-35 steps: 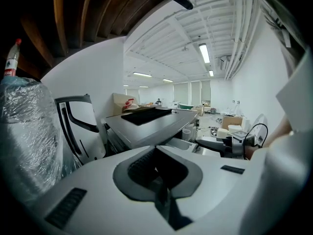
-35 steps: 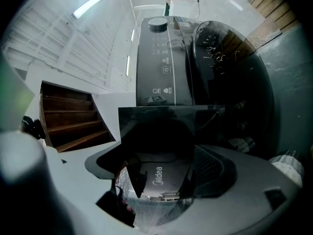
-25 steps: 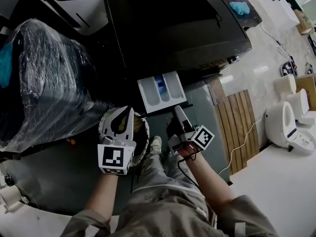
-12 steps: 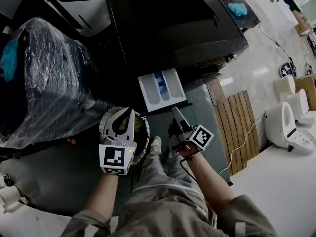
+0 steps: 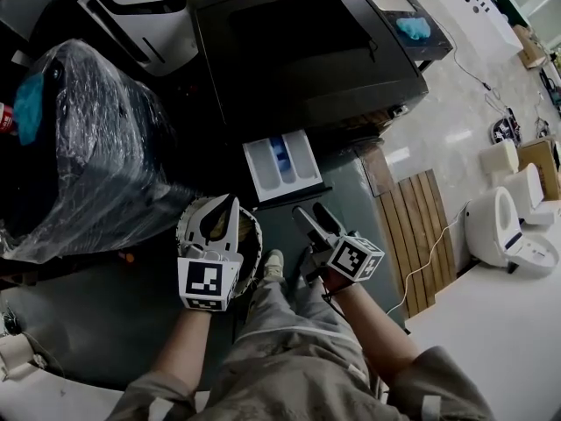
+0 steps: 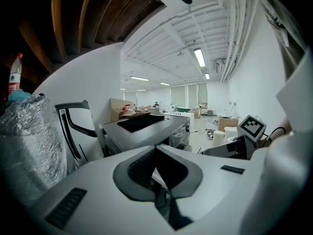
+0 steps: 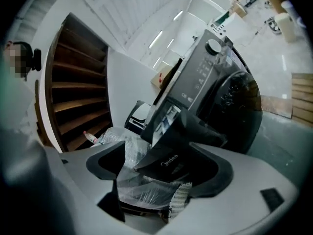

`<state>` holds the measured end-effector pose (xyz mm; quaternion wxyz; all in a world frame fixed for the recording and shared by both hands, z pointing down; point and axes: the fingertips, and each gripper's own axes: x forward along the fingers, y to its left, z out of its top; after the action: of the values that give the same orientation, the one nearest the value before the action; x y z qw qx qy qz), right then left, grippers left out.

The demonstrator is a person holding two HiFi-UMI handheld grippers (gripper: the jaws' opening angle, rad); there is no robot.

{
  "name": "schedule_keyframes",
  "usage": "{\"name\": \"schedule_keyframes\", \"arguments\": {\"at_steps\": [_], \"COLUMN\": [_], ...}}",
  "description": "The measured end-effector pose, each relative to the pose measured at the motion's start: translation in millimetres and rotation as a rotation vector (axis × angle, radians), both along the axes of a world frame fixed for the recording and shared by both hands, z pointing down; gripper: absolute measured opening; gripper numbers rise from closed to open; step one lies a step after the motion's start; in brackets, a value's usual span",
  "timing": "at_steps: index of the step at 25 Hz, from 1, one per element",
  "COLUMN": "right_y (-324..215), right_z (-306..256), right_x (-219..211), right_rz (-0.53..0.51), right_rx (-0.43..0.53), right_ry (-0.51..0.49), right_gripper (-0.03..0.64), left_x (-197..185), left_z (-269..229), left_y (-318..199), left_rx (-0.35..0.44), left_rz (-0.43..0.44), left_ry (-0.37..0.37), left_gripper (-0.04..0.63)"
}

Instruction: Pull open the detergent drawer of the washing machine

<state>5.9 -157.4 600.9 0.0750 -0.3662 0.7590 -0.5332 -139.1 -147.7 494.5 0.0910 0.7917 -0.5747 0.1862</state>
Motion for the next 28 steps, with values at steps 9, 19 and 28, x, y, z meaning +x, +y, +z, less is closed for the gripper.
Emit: {"name": "schedule_keyframes", "arguments": {"at_steps": [9, 19, 28], "right_y": [-19, -47, -43], "right_z": [-70, -178, -274], "right_x": [17, 36, 48], "right_rz": [-0.023, -0.020, -0.028], "right_rx": [0.228, 0.527, 0.770], "right_ry": [0.166, 0.317, 0.408], "right_gripper": [0.306, 0.171, 0.105], "left_x": [1, 4, 13], "left_z": [-34, -89, -144], "left_y": [-2, -11, -19], "left_rx": [0.043, 0.123, 0.224], "left_rz": [-0.014, -0.017, 0.002], "left_ry": [-0.008, -0.026, -0.049], "left_gripper": [0.015, 0.015, 0.015]}}
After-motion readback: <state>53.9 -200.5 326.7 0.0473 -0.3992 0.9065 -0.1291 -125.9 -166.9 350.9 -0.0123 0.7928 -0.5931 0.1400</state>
